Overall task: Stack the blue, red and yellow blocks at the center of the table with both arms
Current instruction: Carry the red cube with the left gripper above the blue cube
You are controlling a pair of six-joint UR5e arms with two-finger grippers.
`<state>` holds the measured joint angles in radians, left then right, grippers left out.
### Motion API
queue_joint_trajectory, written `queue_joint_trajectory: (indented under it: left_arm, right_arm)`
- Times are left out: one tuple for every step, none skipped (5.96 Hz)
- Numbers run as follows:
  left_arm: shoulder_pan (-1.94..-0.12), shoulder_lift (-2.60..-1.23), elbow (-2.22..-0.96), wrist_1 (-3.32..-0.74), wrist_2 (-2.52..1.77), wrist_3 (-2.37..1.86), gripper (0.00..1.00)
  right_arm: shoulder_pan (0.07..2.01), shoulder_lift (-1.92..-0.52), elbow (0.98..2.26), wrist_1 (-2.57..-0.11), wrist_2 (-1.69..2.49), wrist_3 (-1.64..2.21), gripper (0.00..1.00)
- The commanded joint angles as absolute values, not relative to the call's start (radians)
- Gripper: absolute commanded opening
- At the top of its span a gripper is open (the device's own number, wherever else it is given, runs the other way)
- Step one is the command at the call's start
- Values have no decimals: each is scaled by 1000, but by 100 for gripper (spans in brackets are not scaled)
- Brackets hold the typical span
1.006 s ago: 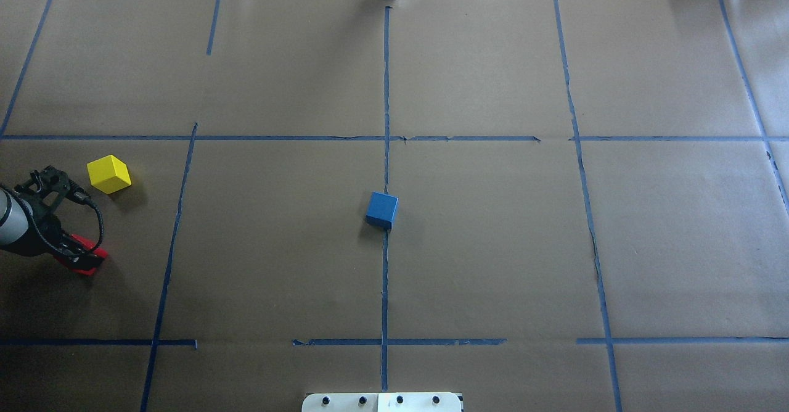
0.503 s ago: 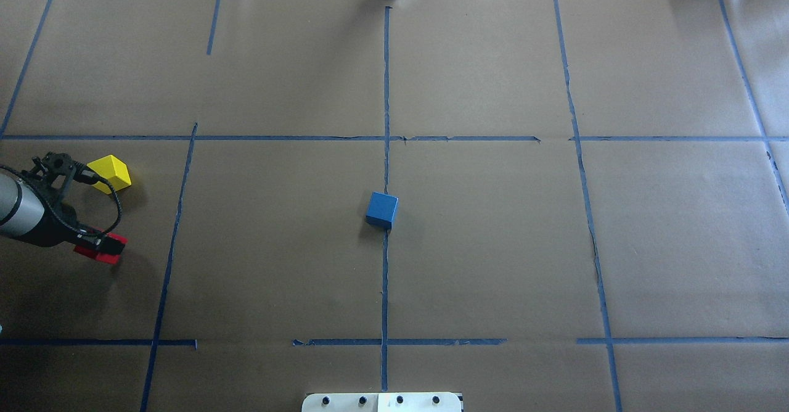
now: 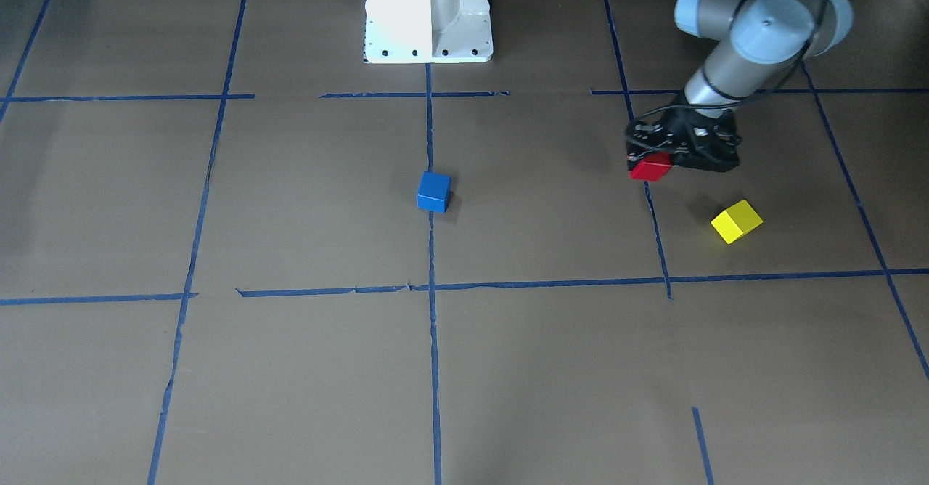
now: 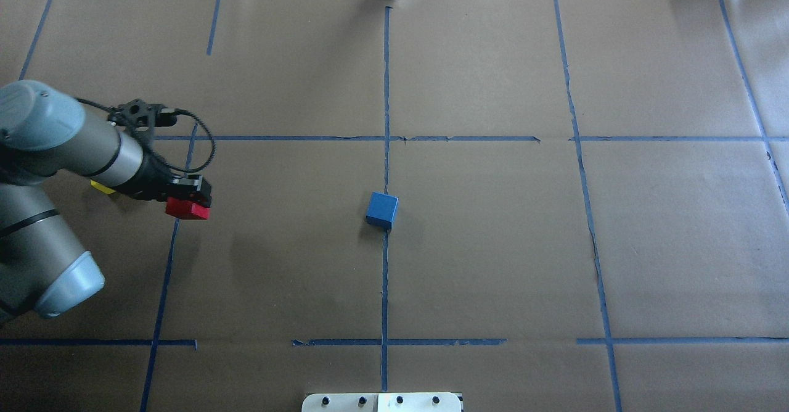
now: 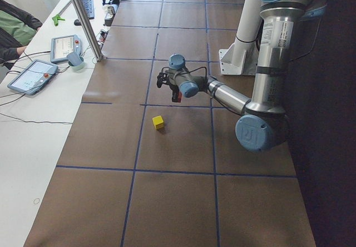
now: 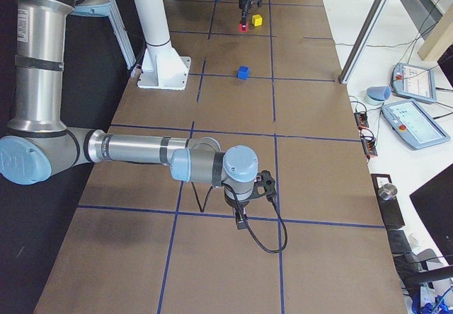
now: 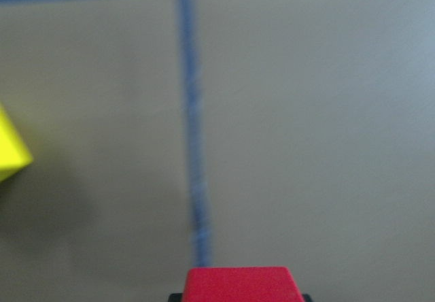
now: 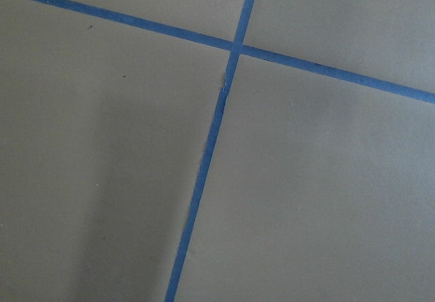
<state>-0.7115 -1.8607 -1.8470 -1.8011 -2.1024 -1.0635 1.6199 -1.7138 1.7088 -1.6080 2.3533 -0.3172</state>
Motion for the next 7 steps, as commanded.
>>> queue_joint_trajectory:
  left_arm:
    - [-599,-2219,-1812,-1424,-2003,-1152,7]
    - [-556,-2329,-1751,-1386,-1971,-1166,7]
    - [-551,-2462,-1609,-1387,-1971,-1190,7]
    - [-516,-2536,-1495,-1399,-1927,-1184,8]
    - [-505,-2531,-1490,-1411,-1902,-1164,8]
    - [-489,-2523,-1489,-1413,-1902,-1142,8]
    - [-476,-2513,-1486,-1454,-1901,-1141,8]
  right_arm:
    - [1620,-1715,1709,-1608,2353,-316,100]
    - [1620,-1715,1709,-1609,2353,-316,100]
    - [1618,-1715,1707,-1609,2353,-316,100]
    - [1618,-1715,1707,-1609,2353,-316,100]
    - [1618,-1715,1704,-1609,2353,-316,100]
    - [1618,-1715,1704,-1609,2353,-316,100]
    - [1618,-1715,1703,-1609,2353,-316,100]
